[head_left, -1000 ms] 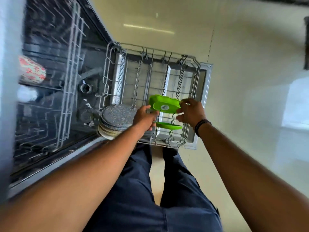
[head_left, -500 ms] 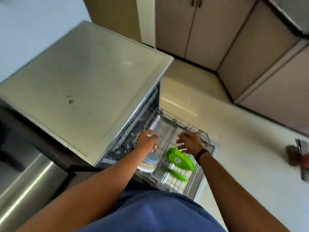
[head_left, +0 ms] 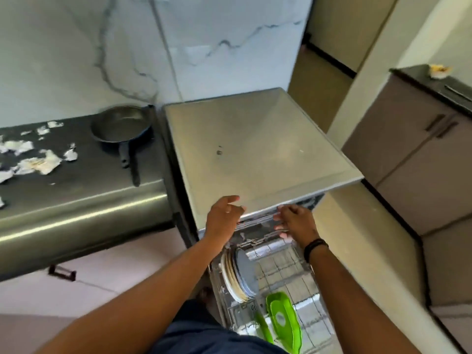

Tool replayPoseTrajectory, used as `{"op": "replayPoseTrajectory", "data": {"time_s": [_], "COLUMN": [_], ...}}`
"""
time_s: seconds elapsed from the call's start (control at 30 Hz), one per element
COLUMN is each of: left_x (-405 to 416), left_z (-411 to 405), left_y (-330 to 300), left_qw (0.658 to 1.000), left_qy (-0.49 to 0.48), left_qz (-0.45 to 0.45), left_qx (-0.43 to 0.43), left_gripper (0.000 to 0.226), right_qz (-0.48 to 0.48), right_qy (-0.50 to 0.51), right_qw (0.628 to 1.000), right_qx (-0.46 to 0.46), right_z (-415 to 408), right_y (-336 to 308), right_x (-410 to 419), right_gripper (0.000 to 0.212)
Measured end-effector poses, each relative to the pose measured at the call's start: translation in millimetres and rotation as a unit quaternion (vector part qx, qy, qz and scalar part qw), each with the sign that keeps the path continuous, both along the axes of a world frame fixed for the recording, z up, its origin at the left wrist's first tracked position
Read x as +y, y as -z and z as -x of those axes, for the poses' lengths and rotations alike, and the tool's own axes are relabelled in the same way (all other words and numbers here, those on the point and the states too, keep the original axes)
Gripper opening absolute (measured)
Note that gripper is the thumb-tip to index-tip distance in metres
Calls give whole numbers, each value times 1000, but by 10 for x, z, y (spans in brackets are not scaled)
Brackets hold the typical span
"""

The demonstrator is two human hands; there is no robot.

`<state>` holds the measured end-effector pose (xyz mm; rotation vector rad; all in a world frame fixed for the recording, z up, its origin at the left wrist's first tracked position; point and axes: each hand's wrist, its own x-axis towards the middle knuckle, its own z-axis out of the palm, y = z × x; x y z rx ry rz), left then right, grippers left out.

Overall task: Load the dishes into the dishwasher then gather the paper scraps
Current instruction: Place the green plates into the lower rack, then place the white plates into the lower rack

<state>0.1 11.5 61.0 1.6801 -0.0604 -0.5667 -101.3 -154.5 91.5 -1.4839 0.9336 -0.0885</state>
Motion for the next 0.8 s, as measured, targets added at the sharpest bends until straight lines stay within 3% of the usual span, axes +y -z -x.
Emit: {"op": "replayPoseTrajectory", "data": {"time_s": [0.07, 0.2, 0.47, 0.57, 0.8], "left_x": [266, 871, 1922, 2330, 3029], "left_z": [-161, -447, -1010, -1265, -2056], "left_y": [-72, -238, -321, -228, 145], "left_qw": [998, 984, 960, 957, 957], "left_qy": [-54, -149, -262, -268, -149], "left_qz": [0, -9, 32, 0, -180], "left_qx": [-41, -100, -95, -112, -172], "left_gripper": [25, 32, 37, 41, 60], "right_qz": [2, 34, 44, 52, 46], "right_qy": [-48, -154, -299, -327, -323], "right_qw": [999, 987, 953, 943, 945], "right_qx": [-7, -22, -27, -19, -5], "right_z": [-290, -918, -2010, -2402, -3017], "right_y": [-95, -324, -556, -560, -461], "right_x": [112, 531, 1633, 2008, 2531], "right_gripper": [13, 18, 17, 16, 10]}}
